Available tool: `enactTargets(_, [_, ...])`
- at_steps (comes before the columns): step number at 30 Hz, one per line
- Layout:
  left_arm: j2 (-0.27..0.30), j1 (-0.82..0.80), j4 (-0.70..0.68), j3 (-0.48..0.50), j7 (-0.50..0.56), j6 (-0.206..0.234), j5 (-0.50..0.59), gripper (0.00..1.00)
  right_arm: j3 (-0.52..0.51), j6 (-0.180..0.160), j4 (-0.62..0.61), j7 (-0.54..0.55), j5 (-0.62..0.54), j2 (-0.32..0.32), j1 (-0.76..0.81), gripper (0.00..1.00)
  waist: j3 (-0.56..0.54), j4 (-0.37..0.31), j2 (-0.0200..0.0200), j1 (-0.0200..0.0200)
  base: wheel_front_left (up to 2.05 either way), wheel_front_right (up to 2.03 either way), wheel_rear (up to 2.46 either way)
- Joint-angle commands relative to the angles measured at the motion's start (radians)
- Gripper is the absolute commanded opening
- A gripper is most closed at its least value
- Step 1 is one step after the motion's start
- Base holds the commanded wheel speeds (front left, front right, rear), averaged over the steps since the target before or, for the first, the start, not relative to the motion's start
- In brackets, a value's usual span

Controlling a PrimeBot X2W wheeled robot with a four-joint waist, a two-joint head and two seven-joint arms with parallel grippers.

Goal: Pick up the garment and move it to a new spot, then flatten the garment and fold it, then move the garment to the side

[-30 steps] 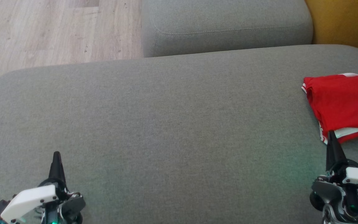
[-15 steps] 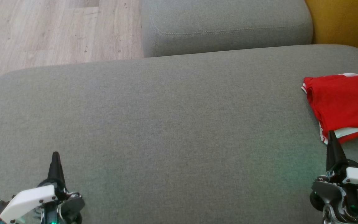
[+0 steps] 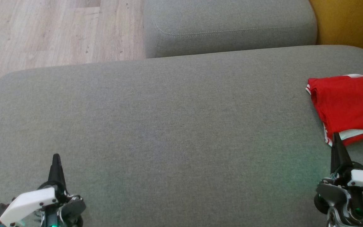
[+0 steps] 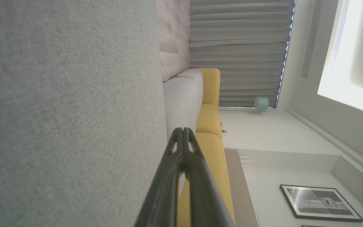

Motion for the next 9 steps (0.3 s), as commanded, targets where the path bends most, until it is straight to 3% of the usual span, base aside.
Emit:
enactTargets(1, [0.008, -0.050, -0.028, 0.034, 0.005, -0.007, 0.010, 0.00, 0.016, 0.004, -0.031, 0.004, -0.006, -0.001, -0.051, 0.00, 0.000, 0.000, 0.0000, 0.0000, 0.00, 0.00, 0.00])
enactTargets(9, [0.006, -0.050, -0.028, 0.036, 0.006, -0.007, 0.011, 0.00, 0.015, 0.004, -0.031, 0.005, -0.007, 0.000, -0.051, 0.00, 0.000, 0.000, 0.0000, 0.0000, 0.00, 0.00, 0.00])
